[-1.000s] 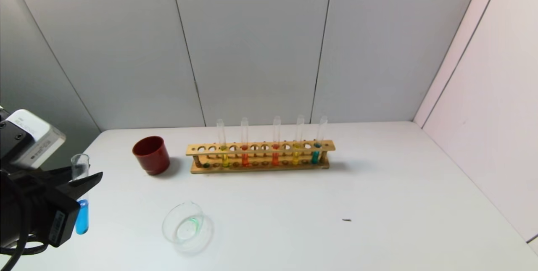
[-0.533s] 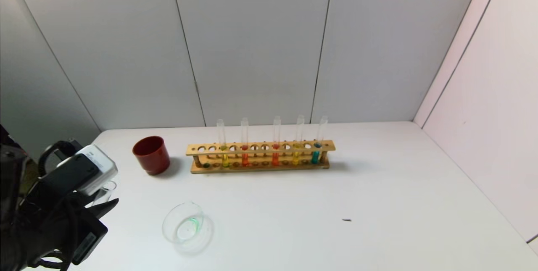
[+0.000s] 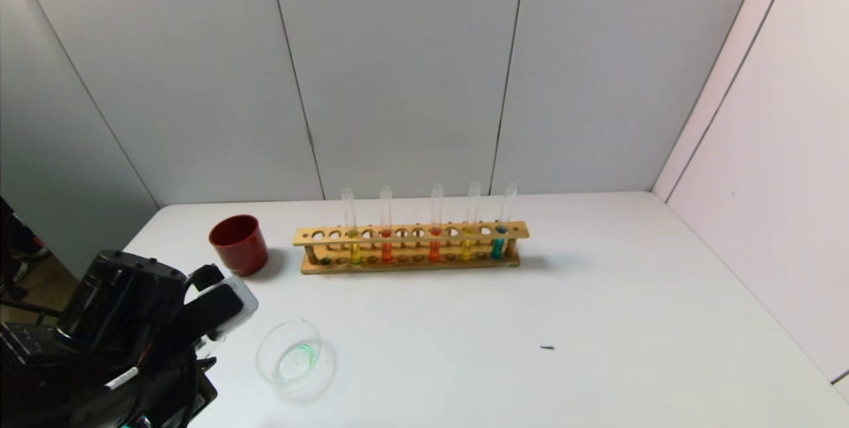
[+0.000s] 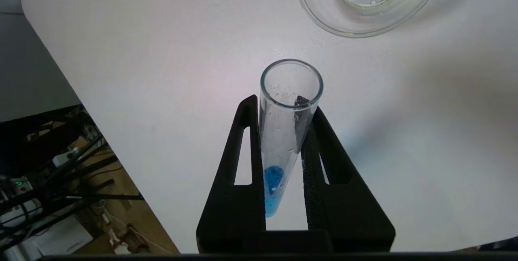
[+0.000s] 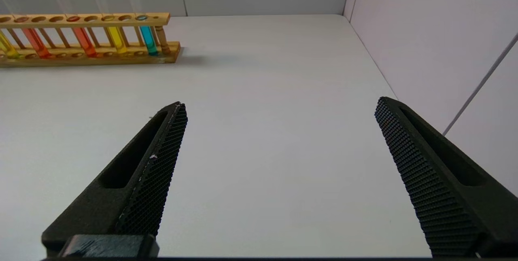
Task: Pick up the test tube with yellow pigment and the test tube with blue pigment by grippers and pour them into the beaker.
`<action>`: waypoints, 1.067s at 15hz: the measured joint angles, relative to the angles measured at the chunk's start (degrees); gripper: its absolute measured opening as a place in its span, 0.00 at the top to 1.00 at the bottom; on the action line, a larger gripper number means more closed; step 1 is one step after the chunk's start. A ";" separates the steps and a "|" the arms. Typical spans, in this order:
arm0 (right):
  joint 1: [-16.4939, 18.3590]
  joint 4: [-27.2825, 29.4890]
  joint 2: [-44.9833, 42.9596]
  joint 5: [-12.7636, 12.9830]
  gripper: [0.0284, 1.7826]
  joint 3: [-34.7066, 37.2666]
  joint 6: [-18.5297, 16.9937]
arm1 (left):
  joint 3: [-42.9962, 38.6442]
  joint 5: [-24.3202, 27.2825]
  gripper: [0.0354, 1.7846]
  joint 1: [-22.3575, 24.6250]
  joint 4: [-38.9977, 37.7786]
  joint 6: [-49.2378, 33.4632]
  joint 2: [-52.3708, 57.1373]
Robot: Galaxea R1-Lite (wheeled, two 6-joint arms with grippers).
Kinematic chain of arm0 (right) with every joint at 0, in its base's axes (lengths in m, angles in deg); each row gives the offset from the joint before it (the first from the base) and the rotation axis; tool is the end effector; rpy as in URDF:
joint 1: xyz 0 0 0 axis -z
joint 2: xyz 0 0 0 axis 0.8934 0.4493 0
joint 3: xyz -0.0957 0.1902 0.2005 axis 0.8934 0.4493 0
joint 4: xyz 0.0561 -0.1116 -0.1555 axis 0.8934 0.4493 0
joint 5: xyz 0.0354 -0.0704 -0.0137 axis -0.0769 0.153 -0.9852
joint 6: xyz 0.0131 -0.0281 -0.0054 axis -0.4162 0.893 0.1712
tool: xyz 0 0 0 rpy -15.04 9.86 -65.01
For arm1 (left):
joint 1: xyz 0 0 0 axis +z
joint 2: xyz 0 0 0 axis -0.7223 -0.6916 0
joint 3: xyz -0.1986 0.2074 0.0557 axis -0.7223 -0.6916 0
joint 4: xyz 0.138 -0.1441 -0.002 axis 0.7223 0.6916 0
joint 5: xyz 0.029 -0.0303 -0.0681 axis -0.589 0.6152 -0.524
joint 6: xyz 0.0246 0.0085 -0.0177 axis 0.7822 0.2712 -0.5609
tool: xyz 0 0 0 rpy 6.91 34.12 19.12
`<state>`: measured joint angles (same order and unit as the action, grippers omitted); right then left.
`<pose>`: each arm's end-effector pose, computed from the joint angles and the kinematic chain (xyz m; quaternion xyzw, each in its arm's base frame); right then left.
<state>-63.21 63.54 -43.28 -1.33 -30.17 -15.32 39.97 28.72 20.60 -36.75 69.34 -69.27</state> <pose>0.0036 -0.0003 0.0755 0.0050 -0.0004 -0.0039 1.0000 0.1782 -0.0736 0.1038 0.3622 0.3769 -0.1302 0.8425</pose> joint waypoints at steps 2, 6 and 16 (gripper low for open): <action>0.00 0.00 0.00 -0.02 0.05 0.00 -0.02 | 0.66 -0.27 0.84 -0.69 0.01 0.17 -3.28; 0.00 0.00 0.00 -0.02 0.05 0.00 0.00 | 2.89 -0.68 0.84 -1.39 0.37 0.87 -9.18; 0.00 0.00 0.00 0.00 0.05 0.00 -0.02 | 14.82 -1.55 0.84 -1.61 13.82 1.74 -19.74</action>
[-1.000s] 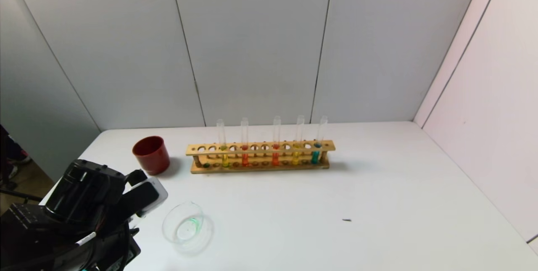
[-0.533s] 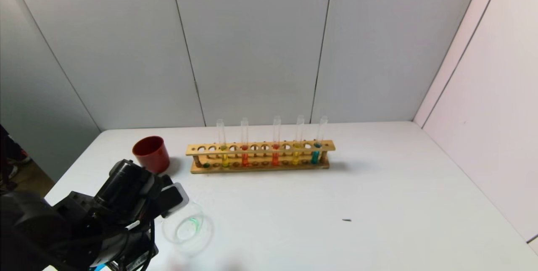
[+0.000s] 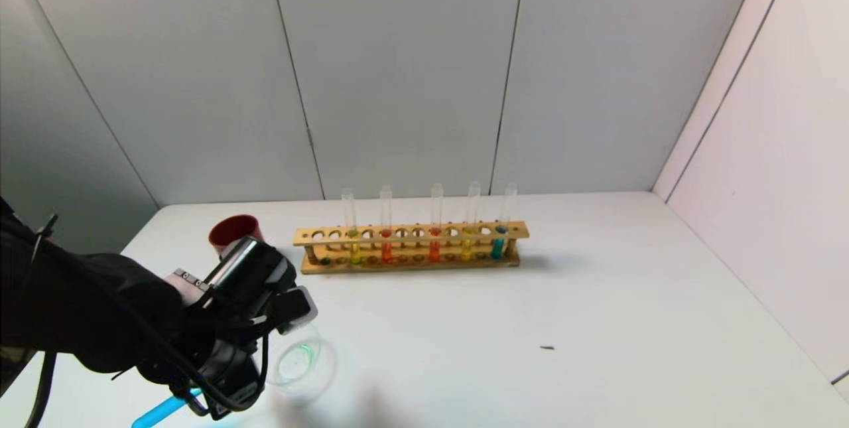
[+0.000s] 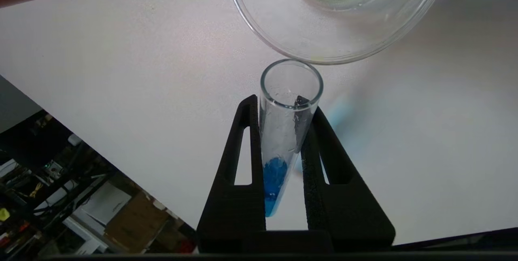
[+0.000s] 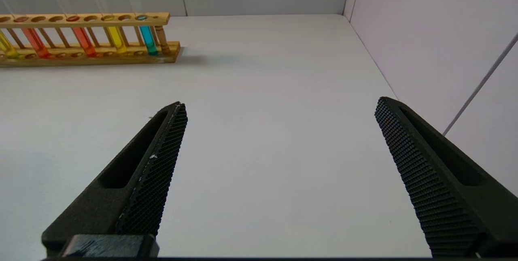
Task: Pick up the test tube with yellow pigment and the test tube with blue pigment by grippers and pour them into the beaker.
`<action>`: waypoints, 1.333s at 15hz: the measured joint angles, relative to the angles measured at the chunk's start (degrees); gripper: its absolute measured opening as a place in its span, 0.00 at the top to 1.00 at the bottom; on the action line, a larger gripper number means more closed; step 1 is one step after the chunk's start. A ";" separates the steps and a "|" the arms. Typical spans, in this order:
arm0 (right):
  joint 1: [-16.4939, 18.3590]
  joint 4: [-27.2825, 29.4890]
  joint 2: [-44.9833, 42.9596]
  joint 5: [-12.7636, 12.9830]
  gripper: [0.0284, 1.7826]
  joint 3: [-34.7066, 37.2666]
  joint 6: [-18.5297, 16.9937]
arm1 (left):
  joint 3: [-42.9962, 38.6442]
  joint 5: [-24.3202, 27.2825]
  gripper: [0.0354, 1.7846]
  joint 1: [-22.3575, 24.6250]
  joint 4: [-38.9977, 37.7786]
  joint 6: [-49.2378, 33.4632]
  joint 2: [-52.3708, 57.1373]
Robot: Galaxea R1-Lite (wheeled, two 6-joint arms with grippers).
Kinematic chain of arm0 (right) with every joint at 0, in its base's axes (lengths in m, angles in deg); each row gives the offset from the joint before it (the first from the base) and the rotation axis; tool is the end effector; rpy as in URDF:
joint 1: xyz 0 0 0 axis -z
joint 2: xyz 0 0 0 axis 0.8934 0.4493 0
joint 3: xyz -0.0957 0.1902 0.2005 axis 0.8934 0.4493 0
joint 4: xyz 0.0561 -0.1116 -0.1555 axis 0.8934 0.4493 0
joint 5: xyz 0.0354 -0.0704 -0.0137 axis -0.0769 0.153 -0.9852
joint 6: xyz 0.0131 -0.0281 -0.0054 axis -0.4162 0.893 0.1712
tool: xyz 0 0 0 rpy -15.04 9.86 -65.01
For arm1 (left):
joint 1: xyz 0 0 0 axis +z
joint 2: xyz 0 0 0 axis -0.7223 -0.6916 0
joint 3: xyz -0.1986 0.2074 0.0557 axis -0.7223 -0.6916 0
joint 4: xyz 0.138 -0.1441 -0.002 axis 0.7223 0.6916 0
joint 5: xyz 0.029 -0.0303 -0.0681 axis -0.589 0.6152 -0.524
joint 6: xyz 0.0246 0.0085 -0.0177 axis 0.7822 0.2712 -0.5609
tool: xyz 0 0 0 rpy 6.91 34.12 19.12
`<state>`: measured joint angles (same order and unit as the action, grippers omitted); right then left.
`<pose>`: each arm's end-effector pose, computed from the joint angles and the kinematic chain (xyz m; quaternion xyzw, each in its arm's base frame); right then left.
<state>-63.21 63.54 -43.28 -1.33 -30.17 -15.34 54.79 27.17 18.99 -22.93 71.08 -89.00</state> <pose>0.0036 -0.0003 0.0755 0.0052 -0.0004 -0.0039 1.0000 0.2298 -0.1054 0.0718 0.4229 0.4960 -0.1616 0.7410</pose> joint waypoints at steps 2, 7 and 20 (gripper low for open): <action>0.00 0.00 0.00 -0.02 0.05 0.00 0.05 | 1.16 -1.01 0.84 0.04 2.02 0.41 -1.49; 0.00 0.00 0.00 -0.02 0.05 0.00 0.02 | 4.80 -1.26 0.84 -0.13 11.14 1.21 -3.72; 0.00 0.00 0.00 -0.02 0.05 0.00 0.05 | 14.18 -4.64 0.84 -1.43 21.53 2.89 -9.59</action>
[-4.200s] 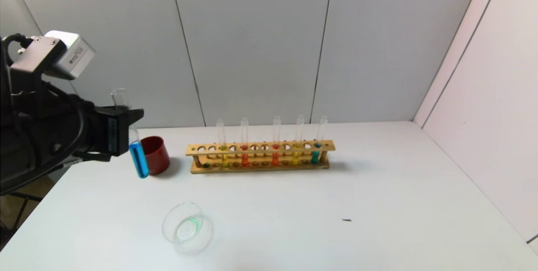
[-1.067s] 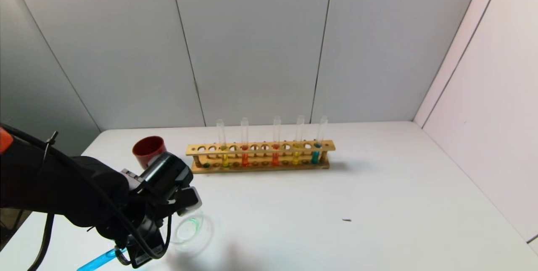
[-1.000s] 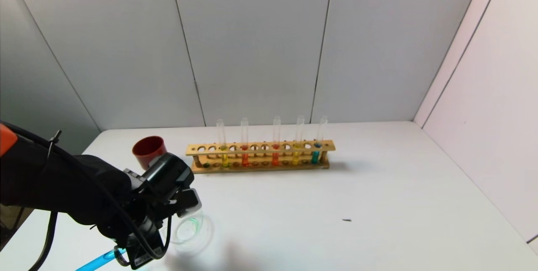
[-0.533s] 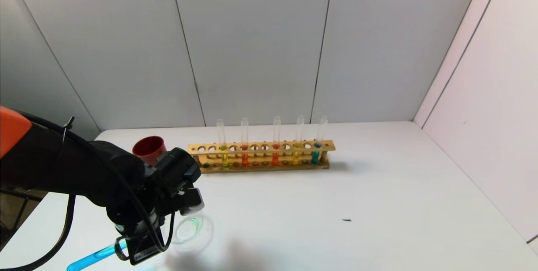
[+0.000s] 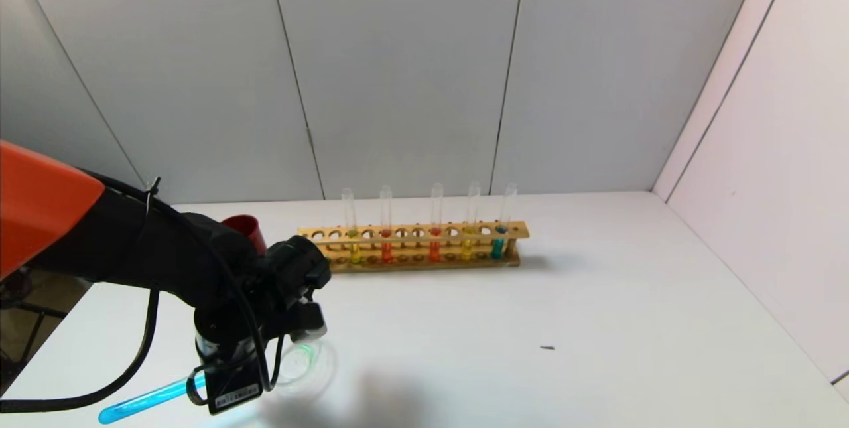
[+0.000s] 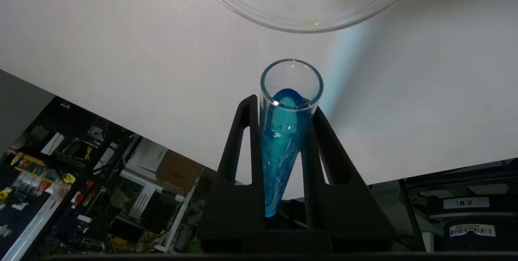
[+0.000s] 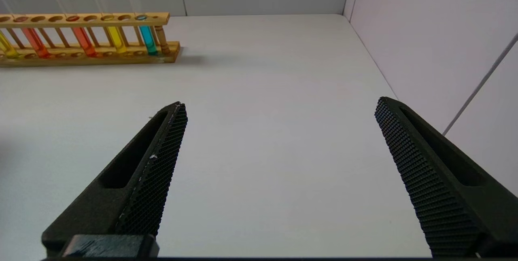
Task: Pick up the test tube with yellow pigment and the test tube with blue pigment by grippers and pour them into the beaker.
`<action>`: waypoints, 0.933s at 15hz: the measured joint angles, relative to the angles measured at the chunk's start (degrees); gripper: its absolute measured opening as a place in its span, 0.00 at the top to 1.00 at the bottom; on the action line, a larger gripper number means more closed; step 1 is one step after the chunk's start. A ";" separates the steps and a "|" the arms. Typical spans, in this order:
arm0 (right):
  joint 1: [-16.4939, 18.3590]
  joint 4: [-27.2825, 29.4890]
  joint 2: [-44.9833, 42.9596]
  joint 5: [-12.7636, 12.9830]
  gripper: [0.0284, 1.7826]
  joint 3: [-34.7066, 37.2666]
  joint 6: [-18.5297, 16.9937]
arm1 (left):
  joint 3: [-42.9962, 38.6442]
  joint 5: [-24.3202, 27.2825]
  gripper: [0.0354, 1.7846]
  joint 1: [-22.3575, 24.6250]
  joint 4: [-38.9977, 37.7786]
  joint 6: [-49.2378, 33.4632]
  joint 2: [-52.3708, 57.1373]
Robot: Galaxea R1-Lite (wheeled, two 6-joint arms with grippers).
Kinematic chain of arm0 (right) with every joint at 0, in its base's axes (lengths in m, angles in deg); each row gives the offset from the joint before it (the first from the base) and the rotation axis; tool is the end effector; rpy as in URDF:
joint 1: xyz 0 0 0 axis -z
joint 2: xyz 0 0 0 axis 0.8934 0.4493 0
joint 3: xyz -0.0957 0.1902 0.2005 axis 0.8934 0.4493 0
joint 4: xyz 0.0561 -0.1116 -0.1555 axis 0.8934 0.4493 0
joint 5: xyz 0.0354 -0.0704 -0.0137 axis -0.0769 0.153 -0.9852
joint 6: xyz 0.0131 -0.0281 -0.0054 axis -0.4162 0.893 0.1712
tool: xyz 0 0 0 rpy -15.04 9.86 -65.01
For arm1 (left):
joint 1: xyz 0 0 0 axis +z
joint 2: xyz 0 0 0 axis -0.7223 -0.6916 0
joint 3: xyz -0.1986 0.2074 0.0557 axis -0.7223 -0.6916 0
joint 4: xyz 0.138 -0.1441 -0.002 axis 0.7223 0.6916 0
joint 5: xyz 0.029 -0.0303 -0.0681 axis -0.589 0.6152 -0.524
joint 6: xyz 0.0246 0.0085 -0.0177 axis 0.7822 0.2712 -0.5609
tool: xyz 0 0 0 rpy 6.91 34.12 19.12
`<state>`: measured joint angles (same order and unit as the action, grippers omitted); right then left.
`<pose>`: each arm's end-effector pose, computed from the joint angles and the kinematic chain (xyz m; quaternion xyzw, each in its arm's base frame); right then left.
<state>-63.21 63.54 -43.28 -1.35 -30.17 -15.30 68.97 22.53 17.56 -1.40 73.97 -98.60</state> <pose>0.0036 -0.0003 0.0755 0.0048 -0.0004 -0.0037 1.0000 0.2495 -0.1207 0.0672 0.4949 0.5837 -0.1730 0.6201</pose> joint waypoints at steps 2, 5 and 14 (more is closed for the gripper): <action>0.00 0.00 0.00 0.00 0.05 0.00 -0.02 | 1.35 -0.61 0.84 -0.23 1.63 0.02 -1.07; 0.00 0.00 0.00 0.02 0.05 0.00 -0.02 | 3.89 -2.35 0.84 -0.69 5.72 0.33 -2.52; 0.00 0.00 0.00 0.00 0.05 0.00 -0.02 | 10.80 -4.22 0.84 -2.38 14.46 0.13 -5.03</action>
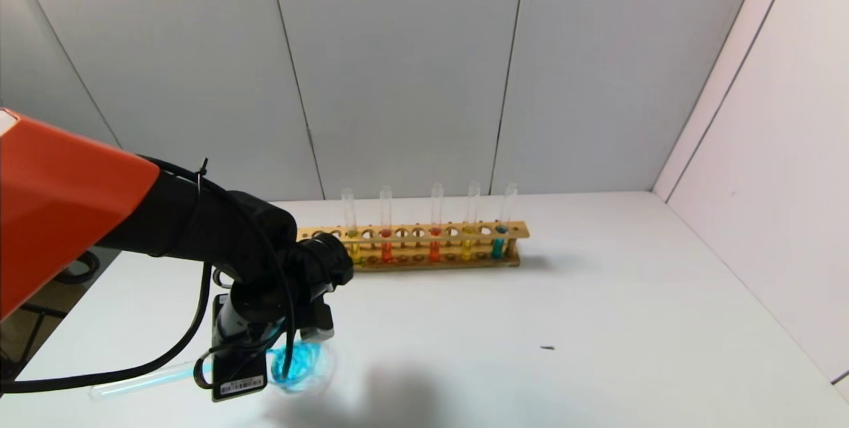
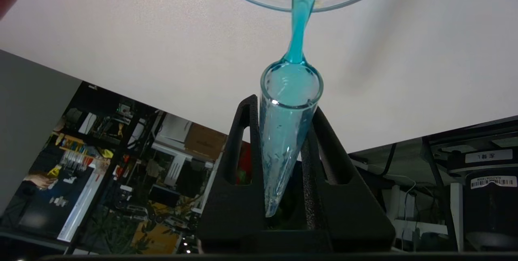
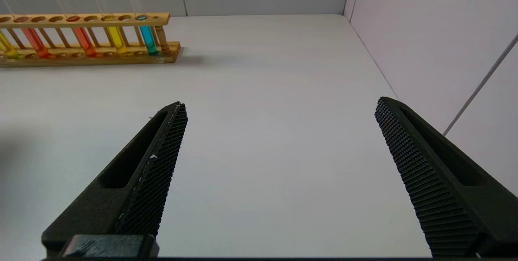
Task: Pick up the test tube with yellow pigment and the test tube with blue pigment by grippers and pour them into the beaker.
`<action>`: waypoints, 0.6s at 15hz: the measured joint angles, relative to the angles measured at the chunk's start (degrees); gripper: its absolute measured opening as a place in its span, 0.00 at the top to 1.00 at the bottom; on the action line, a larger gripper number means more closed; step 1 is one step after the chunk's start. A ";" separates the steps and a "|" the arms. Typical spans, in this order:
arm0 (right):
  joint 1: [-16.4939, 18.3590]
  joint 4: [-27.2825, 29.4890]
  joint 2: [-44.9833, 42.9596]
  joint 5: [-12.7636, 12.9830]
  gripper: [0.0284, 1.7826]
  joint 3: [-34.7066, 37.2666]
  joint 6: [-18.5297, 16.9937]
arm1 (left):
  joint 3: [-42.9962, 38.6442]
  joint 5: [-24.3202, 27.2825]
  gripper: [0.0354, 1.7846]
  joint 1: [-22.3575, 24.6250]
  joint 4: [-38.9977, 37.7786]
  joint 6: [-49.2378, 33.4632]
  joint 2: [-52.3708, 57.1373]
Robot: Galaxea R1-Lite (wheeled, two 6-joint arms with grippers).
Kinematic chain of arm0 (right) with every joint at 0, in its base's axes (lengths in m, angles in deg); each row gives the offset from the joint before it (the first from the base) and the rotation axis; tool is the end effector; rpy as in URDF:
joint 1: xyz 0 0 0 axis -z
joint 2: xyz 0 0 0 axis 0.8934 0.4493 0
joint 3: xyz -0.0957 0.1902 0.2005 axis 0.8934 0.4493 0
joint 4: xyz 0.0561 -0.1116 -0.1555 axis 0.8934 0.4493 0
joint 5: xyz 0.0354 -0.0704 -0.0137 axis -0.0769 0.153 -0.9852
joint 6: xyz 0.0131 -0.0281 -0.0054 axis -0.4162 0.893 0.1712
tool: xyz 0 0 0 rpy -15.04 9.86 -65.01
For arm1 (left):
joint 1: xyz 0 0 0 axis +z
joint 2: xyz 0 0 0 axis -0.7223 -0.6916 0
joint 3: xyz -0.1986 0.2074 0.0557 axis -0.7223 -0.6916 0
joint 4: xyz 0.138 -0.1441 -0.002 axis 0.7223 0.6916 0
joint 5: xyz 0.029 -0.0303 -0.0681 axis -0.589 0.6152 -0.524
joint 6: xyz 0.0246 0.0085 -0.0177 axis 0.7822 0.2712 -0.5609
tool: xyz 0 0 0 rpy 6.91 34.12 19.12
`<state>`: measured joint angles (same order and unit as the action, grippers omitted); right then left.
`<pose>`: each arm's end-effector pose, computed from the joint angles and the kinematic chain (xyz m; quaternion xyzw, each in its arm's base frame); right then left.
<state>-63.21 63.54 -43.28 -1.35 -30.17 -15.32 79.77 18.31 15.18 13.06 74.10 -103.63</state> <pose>0.0036 -0.0003 0.0755 0.0050 -0.0004 -0.0037 1.0000 0.2597 -0.1378 0.0767 0.5410 0.6121 -0.1690 0.5513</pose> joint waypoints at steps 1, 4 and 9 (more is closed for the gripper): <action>0.00 0.00 0.00 0.00 0.05 0.00 0.00 | 0.50 -0.09 0.84 -0.09 0.33 0.06 -0.20; 0.00 -0.02 0.00 0.02 0.05 0.00 0.00 | 3.50 -0.15 0.84 -0.52 5.21 -0.27 -1.38; -0.02 0.00 0.00 0.02 0.05 0.00 -0.02 | 6.51 -2.99 0.84 -0.90 7.39 -0.55 -4.25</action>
<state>-63.23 63.54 -43.28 -1.33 -30.17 -15.34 86.28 15.32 14.28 20.45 73.55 -107.89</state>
